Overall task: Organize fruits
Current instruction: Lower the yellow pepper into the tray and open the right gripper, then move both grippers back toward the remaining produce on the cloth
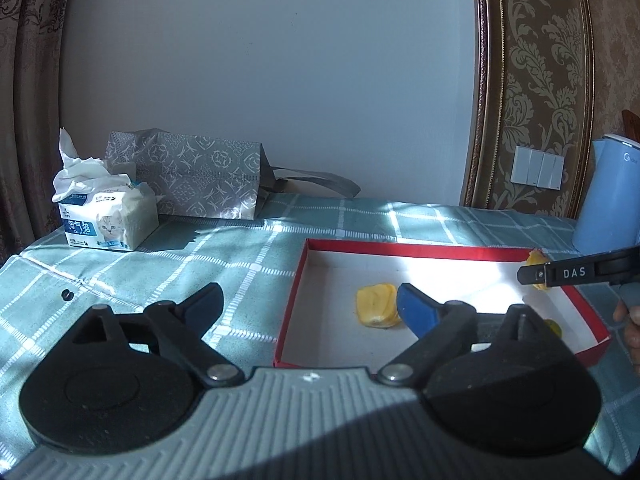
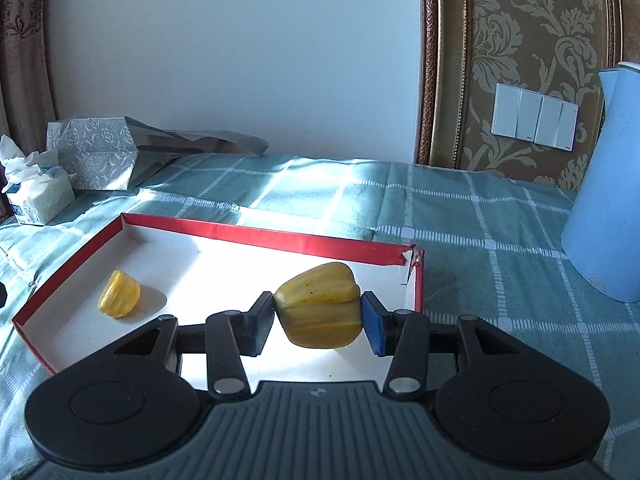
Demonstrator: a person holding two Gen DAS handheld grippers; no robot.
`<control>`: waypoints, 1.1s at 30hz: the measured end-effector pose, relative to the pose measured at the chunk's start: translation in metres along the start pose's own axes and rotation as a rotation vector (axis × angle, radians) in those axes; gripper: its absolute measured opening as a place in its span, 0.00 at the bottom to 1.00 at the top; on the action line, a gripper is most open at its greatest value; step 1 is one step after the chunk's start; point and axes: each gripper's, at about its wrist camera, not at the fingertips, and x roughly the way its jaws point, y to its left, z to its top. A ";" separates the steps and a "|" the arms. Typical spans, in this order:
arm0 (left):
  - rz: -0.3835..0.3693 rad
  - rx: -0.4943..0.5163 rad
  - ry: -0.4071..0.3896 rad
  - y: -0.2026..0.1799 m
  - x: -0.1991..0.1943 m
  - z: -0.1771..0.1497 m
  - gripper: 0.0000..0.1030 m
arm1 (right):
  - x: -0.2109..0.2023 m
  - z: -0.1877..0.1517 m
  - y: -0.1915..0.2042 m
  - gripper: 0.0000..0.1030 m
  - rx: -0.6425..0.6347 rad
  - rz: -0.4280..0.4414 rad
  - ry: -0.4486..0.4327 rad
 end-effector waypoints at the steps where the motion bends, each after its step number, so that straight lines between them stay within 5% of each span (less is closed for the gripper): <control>1: -0.006 -0.015 0.016 0.003 0.001 -0.001 0.90 | 0.004 0.002 -0.001 0.45 0.010 -0.006 0.004; 16: 0.032 -0.021 0.037 0.009 0.006 -0.005 0.95 | 0.036 -0.001 -0.003 0.46 0.026 -0.067 0.080; 22: 0.034 -0.015 0.041 0.008 0.007 -0.005 0.97 | 0.030 0.003 0.000 0.56 0.013 -0.082 0.062; 33: 0.022 -0.022 0.046 0.010 0.006 -0.007 1.00 | -0.058 0.009 0.010 0.56 -0.027 -0.050 -0.107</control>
